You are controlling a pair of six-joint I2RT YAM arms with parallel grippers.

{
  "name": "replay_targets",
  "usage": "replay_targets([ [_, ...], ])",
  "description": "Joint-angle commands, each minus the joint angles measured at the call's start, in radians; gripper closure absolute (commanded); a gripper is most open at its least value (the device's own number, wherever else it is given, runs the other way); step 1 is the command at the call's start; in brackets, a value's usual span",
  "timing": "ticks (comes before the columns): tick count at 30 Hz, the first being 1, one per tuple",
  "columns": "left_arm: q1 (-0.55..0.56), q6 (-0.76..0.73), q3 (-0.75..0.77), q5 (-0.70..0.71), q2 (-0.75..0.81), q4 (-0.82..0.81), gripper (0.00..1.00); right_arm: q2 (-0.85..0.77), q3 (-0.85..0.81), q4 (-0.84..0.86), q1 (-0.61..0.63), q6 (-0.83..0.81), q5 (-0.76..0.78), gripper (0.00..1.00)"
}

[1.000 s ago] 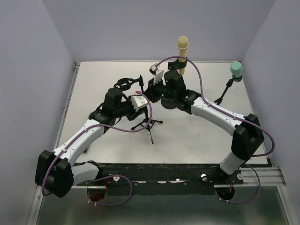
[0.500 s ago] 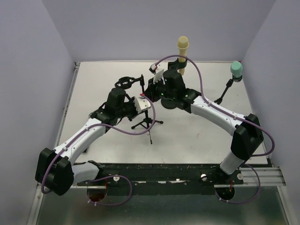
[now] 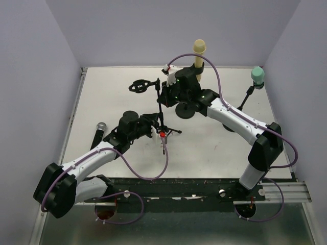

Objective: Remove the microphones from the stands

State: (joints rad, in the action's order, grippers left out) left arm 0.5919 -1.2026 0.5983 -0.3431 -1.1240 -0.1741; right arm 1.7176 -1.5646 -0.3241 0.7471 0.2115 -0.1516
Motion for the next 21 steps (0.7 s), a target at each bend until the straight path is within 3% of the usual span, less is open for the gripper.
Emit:
replay_targets([
  [1, 0.039, -0.115, -0.037, 0.081, 0.004, -0.183, 1.00, -0.009, -0.009, 0.022, 0.008, 0.025, 0.023, 0.99],
  [7, 0.042, 0.095, 0.006, 0.164, 0.026, -0.030, 1.00, -0.019, 0.018, 0.053, 0.006, 0.031, 0.030, 0.99],
  [10, 0.037, 0.269, 0.037, 0.199, 0.033, 0.027, 1.00, -0.029, 0.034, 0.066, 0.006, 0.035, 0.046, 0.99],
  [17, -0.015, 0.751, 0.153, 0.142, 0.050, 0.159, 1.00, -0.078, 0.106, 0.123, 0.006, 0.037, 0.070, 0.99],
  [21, -0.030, 0.894, 0.187, 0.084, 0.064, 0.173, 1.00, -0.142, 0.185, 0.201, 0.006, 0.054, 0.103, 0.99],
])
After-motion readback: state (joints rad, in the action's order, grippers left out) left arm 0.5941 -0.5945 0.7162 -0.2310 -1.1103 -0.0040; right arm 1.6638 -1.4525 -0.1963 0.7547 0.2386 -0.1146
